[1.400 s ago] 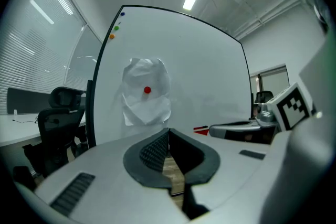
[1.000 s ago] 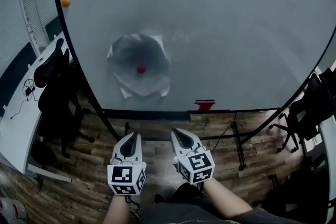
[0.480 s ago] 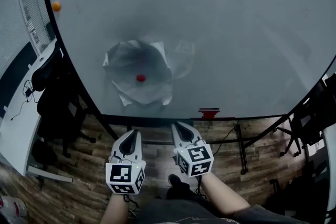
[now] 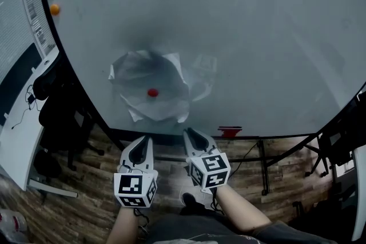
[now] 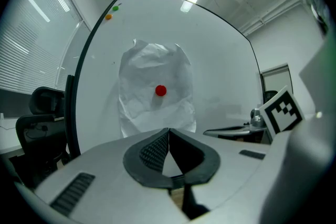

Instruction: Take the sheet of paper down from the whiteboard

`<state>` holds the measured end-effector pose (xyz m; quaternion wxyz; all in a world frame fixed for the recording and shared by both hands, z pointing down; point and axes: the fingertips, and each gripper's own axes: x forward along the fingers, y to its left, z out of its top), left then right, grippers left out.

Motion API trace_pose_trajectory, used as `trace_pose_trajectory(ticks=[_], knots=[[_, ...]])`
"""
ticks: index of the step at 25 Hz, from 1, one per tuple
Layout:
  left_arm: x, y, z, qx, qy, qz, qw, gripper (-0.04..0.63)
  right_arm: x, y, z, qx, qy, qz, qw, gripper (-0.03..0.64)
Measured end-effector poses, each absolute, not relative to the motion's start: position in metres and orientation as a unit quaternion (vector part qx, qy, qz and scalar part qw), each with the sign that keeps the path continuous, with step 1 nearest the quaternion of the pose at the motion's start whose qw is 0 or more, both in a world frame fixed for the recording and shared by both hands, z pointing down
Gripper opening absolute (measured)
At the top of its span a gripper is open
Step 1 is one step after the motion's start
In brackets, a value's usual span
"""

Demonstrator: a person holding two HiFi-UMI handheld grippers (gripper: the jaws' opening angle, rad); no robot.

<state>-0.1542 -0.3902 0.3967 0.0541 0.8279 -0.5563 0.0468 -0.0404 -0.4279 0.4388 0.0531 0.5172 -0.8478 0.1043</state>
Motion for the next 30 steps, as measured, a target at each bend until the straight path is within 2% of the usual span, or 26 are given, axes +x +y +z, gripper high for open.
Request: trace_pose_trajectory(ticks=[4,7,26,30], knots=[[-0.156,-0.403,0.394,0.824,-0.563,0.043,0.052,0.014,-0.048,-0.441,0.443,0.500,-0.856,0.118,0.059,0.089],[-0.157,-0.411,0.392,0.822,-0.566,0.041,0.050,0.015,-0.051,-0.451,0.445,0.499,-0.856,0.119,0.067,0.103],[-0.158,-0.431,0.391,0.819,-0.570,0.042,0.046,0.015,-0.049,-0.477,0.448,0.530,-0.833,0.143,0.065,0.101],[-0.157,-0.433,0.392,0.820,-0.568,0.046,0.045,0.015,-0.046,-0.478,0.454,0.534,-0.831,0.122,0.096,0.077]])
